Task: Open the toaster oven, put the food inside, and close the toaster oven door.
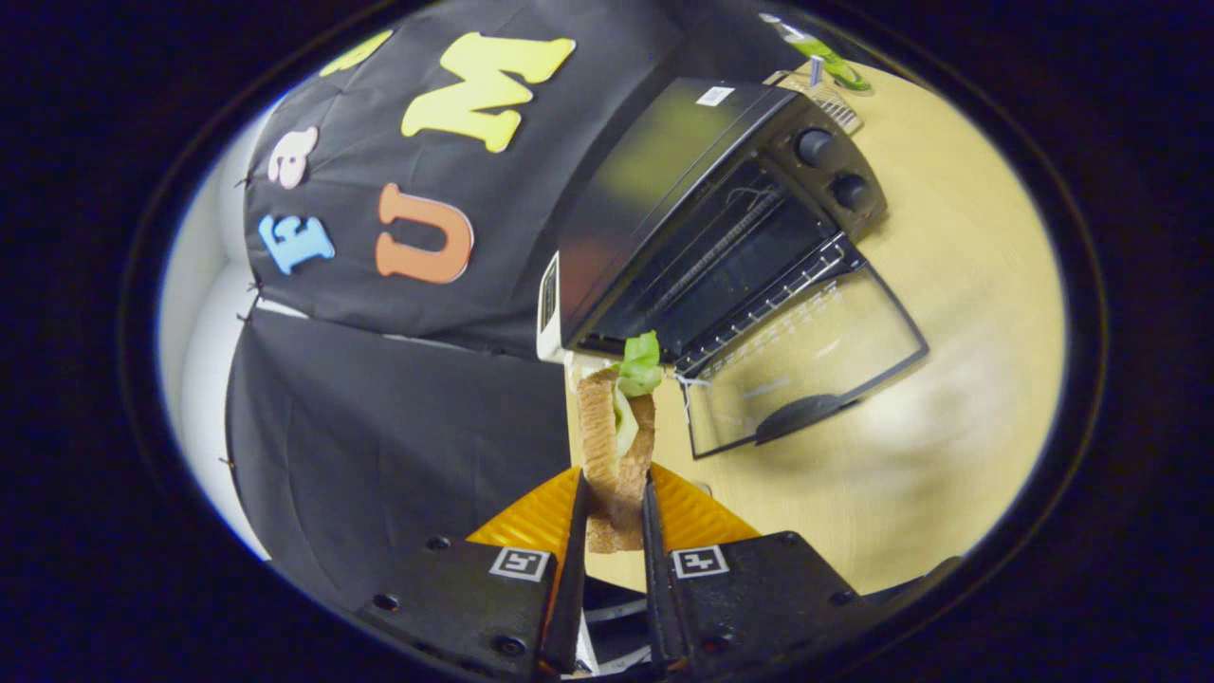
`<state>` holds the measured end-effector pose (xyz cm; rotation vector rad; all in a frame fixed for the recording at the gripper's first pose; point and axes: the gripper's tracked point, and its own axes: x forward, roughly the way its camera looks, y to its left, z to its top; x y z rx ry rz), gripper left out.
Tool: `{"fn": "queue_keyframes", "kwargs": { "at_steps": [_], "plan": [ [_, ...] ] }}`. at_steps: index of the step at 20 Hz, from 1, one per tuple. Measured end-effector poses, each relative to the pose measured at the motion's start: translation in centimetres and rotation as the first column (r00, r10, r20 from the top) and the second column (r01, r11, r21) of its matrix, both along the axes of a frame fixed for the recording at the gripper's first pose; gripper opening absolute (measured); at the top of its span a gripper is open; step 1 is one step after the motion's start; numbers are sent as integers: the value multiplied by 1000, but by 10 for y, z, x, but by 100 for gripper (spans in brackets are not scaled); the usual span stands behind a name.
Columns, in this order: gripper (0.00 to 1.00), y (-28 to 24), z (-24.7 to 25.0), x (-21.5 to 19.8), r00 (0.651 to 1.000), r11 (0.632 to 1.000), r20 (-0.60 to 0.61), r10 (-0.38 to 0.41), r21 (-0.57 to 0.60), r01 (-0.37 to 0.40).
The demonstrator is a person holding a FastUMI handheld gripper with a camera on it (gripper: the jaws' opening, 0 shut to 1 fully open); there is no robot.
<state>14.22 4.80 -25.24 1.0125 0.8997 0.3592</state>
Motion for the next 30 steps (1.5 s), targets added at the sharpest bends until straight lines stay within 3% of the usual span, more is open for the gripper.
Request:
{"fn": "queue_keyframes", "kwargs": {
  "at_steps": [10,16,18,21,25,30],
  "plan": [
    [33,-26,-64,111,966,964,39,-257,85,253],
    [33,-51,-80,154,883,873,78,-462,213,438],
    [33,-49,-87,167,865,851,61,-497,231,472],
    [33,-41,-98,174,865,860,69,-497,176,480],
    [50,-29,-97,175,872,873,87,-481,137,468],
    [83,-12,-96,161,912,916,91,-400,24,400]
  ]
}}
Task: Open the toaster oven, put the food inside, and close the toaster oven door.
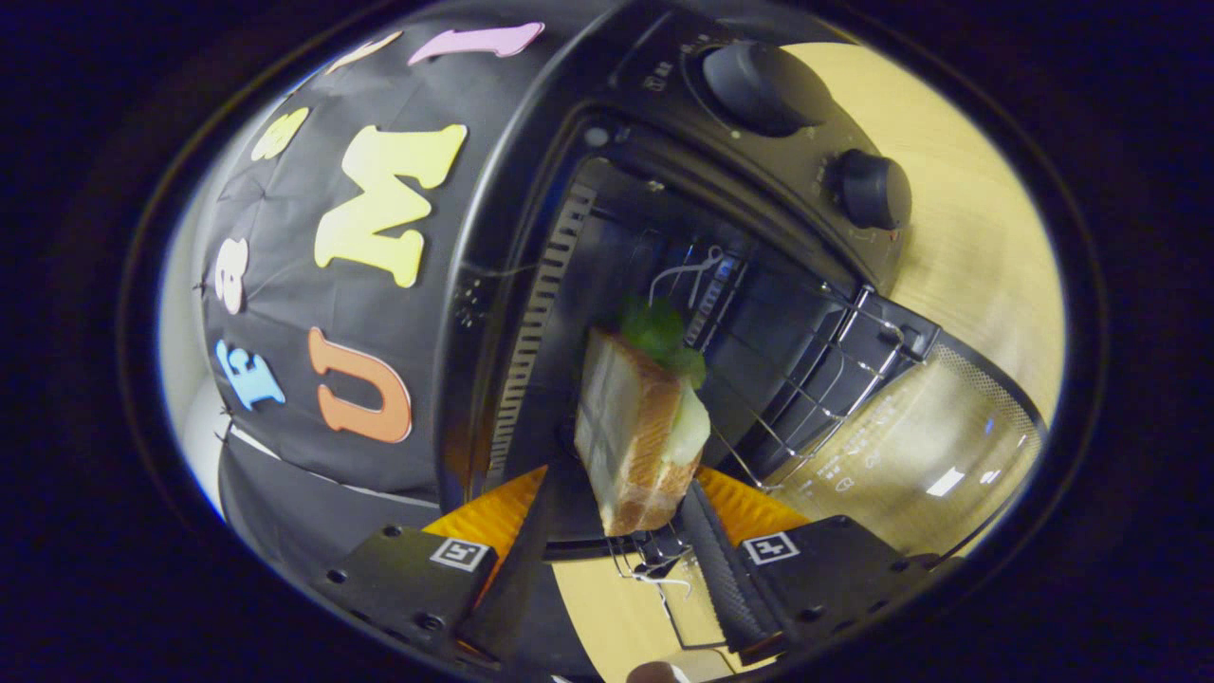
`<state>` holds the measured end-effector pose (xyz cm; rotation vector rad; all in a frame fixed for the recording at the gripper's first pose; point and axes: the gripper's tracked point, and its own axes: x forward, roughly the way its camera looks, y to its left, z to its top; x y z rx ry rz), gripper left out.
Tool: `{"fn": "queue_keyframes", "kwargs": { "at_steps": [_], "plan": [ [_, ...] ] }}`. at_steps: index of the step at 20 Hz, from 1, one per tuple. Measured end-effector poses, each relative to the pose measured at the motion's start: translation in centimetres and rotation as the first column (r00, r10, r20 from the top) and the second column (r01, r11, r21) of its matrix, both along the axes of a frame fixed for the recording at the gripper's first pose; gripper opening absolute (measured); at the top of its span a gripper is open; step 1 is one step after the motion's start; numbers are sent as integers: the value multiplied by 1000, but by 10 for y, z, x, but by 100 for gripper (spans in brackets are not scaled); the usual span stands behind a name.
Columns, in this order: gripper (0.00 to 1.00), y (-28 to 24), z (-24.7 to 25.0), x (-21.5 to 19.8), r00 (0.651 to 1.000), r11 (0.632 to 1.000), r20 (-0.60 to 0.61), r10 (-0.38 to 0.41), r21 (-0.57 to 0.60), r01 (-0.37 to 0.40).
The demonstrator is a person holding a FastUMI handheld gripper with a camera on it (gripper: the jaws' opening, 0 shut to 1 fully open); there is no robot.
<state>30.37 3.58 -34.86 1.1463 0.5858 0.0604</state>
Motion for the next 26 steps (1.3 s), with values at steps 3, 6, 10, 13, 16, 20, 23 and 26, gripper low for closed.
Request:
{"fn": "queue_keyframes", "kwargs": {
  "at_steps": [3,6,10,13,16,20,23,26],
  "plan": [
    [88,4,-3,-17,998,997,-48,42,-67,-45],
    [93,4,3,-34,992,988,-84,91,-119,-101],
    [94,4,24,-69,984,948,-87,158,-264,-176],
    [100,8,42,-102,973,893,-83,216,-386,-231],
    [100,10,61,-134,965,833,-83,250,-489,-258],
    [100,11,78,-170,953,771,-108,282,-565,-292],
    [100,3,85,-189,952,724,-124,281,-623,-295],
    [100,-8,83,-201,953,640,-124,275,-716,-278]
  ]
}}
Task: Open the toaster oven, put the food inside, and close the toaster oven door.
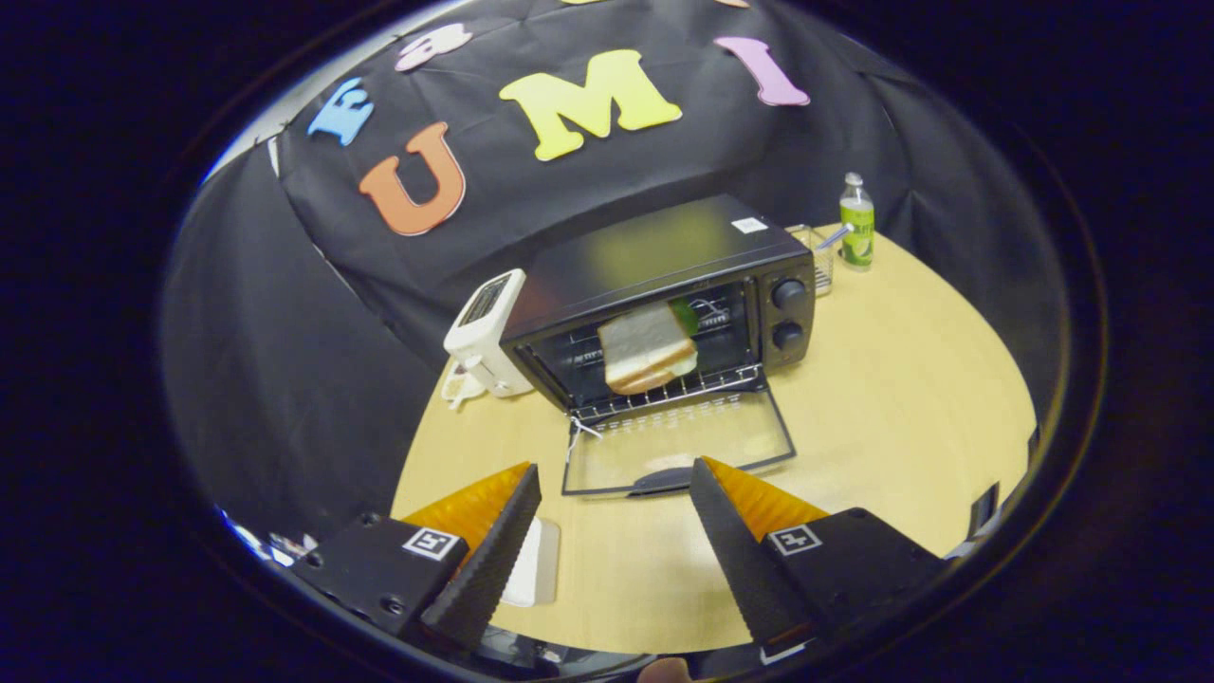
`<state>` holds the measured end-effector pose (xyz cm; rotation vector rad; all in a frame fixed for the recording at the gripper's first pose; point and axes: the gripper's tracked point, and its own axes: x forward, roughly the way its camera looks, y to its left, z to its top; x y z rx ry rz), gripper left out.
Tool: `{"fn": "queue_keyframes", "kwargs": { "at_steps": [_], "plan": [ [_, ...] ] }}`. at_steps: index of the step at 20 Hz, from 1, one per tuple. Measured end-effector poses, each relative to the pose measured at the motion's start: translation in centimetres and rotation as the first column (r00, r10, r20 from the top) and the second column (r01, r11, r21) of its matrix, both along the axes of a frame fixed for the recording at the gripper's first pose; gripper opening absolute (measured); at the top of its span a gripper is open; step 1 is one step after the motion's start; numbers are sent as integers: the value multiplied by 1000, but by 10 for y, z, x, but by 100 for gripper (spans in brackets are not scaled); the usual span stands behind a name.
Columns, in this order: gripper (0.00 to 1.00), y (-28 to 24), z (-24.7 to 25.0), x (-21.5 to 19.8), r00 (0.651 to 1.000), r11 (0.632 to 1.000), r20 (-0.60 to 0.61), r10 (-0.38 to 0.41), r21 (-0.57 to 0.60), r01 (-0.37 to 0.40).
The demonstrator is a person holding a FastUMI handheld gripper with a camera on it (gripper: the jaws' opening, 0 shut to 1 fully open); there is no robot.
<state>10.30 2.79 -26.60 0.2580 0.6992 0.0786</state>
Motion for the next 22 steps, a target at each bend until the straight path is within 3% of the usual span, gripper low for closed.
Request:
{"fn": "queue_keyframes", "kwargs": {
  "at_steps": [4,12,22],
  "plan": [
    [100,-7,-29,-16,1000,983,12,26,-182,-24],
    [100,-5,-122,-12,996,947,-57,64,-310,-79],
    [100,-15,-184,32,995,967,-90,-42,-255,18]
  ]
}}
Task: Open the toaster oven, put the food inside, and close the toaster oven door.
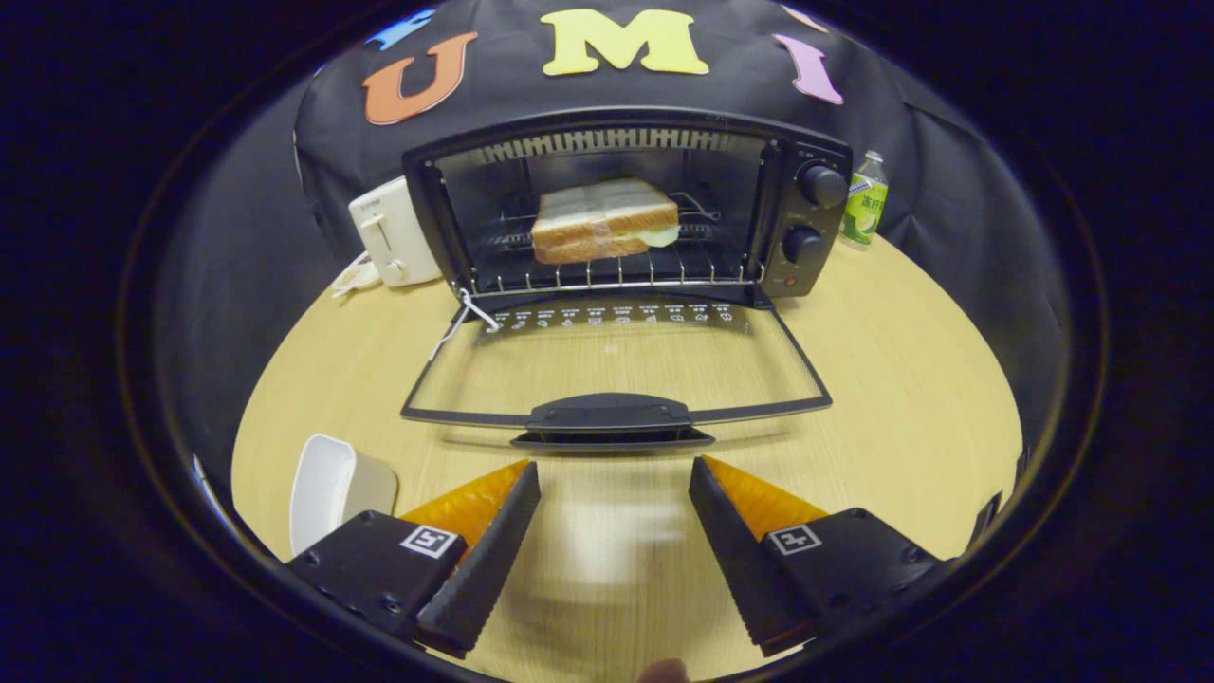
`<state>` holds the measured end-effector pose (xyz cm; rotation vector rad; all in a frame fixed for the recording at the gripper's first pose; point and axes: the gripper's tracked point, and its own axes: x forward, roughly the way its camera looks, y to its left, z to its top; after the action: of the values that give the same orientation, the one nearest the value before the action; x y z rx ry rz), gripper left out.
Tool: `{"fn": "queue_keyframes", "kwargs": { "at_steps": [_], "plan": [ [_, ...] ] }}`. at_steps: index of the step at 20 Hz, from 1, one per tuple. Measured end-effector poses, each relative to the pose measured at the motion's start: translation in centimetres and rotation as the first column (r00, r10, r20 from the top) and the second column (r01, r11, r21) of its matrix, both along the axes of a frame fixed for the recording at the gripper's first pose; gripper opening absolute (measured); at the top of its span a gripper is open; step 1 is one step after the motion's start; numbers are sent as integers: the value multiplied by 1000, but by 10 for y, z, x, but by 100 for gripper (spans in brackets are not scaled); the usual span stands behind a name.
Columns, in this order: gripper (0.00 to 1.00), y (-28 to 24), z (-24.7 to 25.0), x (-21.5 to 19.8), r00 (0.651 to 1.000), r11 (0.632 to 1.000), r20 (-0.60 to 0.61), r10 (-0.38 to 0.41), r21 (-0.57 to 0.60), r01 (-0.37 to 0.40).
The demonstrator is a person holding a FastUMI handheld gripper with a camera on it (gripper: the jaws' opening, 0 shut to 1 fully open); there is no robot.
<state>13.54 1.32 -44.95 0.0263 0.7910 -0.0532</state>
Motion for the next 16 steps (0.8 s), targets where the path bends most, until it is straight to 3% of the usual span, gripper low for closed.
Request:
{"fn": "queue_keyframes", "kwargs": {
  "at_steps": [8,16],
  "plan": [
    [100,-5,-1,8,1000,1000,22,-22,-17,22],
    [100,-3,63,7,988,1000,157,15,-13,-13]
  ]
}}
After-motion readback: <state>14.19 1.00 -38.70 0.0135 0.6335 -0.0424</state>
